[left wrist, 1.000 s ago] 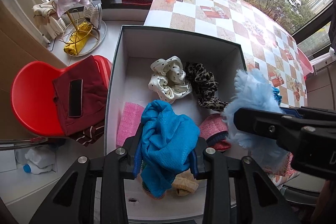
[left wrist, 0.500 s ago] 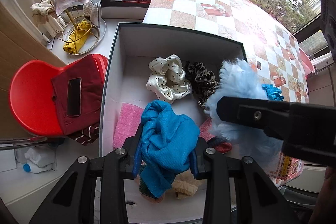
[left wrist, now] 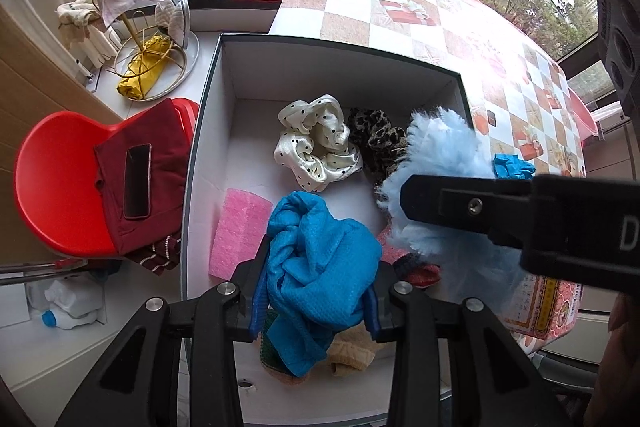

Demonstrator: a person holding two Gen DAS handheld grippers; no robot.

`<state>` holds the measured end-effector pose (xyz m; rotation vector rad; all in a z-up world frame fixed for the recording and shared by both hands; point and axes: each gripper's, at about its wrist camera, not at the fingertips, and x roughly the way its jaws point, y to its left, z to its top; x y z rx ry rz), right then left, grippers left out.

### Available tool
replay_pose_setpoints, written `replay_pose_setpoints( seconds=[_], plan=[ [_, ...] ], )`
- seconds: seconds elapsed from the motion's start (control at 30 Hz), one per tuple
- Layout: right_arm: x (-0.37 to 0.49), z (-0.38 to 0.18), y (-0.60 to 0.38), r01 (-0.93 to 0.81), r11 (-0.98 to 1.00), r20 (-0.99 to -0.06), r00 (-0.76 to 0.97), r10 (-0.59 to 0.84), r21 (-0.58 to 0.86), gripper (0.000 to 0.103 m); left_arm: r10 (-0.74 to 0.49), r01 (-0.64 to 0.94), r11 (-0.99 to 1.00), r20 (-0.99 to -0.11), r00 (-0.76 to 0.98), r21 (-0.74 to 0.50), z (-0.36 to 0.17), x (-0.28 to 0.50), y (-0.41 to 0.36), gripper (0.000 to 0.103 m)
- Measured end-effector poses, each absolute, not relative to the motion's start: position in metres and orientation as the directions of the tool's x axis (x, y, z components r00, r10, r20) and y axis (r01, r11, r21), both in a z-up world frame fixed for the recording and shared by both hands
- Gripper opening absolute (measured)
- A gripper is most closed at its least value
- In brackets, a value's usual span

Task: Organize soft objects
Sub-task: 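Open both tools to drop the blue cloth and fluffy item into the box, then move both tools back toward the pink sponge and blue cloth on the table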

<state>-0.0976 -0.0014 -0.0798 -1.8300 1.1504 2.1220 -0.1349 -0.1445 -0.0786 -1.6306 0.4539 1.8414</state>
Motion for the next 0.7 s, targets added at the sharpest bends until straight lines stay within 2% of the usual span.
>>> replay_pose_setpoints(
  seconds=[0.03, 0.07, 0.13, 0.17, 0.2, 0.23, 0.27, 0.37, 0.4, 0.43, 0.47, 0.7],
  plan=[
    [-0.098, -0.080, -0.002, -0.532, -0.707, -0.885, -0.267, -0.382, 0.466, 0.038, 0.229, -0.654, -0.741, -0.973, -0.038, -0.149, -0.078, -0.134, -0.144, 0.046],
    [-0.098, -0.080, -0.002, -0.527, -0.709, -0.883, -0.267, -0.385, 0.469, 0.047, 0.229, -0.656, -0.740, -0.973, -0.042, -0.146, -0.077, -0.134, -0.144, 0.053],
    [-0.097, -0.079, -0.002, -0.525, -0.716, -0.888, -0.266, -0.375, 0.460, 0.051, 0.227, -0.657, -0.741, -0.973, -0.050, -0.139, -0.076, -0.132, -0.144, 0.066],
    [-0.096, -0.079, -0.002, -0.527, -0.719, -0.892, -0.263, -0.368, 0.453, 0.056, 0.226, -0.657, -0.741, -0.973, -0.048, -0.139, -0.076, -0.132, -0.143, 0.074],
    [-0.095, -0.079, 0.000, -0.530, -0.719, -0.893, -0.262, -0.365, 0.449, 0.063, 0.224, -0.657, -0.741, -0.974, -0.046, -0.139, -0.075, -0.131, -0.143, 0.080],
    [-0.094, -0.078, 0.001, -0.534, -0.718, -0.895, -0.262, -0.361, 0.446, 0.079, 0.221, -0.657, -0.742, -0.974, -0.046, -0.137, -0.075, -0.131, -0.143, 0.080],
    [-0.092, -0.076, 0.003, -0.539, -0.717, -0.897, -0.263, -0.354, 0.441, 0.085, 0.218, -0.657, -0.742, -0.975, -0.046, -0.135, -0.075, -0.130, -0.143, 0.080],
    [-0.087, -0.069, 0.009, -0.547, -0.717, -0.902, -0.268, -0.338, 0.431, 0.085, 0.233, -0.647, -0.748, -0.972, -0.043, -0.151, -0.073, -0.130, -0.144, 0.084],
    [-0.085, -0.066, 0.011, -0.547, -0.717, -0.902, -0.272, -0.334, 0.431, 0.085, 0.237, -0.642, -0.750, -0.971, -0.038, -0.158, -0.073, -0.130, -0.144, 0.091],
    [-0.083, -0.063, 0.013, -0.546, -0.717, -0.901, -0.279, -0.332, 0.433, 0.090, 0.240, -0.636, -0.754, -0.970, -0.033, -0.164, -0.072, -0.131, -0.144, 0.095],
    [-0.081, -0.059, 0.016, -0.546, -0.718, -0.902, -0.282, -0.326, 0.431, 0.103, 0.242, -0.629, -0.758, -0.970, -0.029, -0.170, -0.072, -0.131, -0.144, 0.102],
    [-0.059, -0.029, 0.052, -0.558, -0.703, -0.896, -0.328, -0.300, 0.440, 0.103, 0.293, -0.598, -0.767, -0.956, -0.004, -0.232, -0.064, -0.134, -0.139, 0.103]
  ],
)
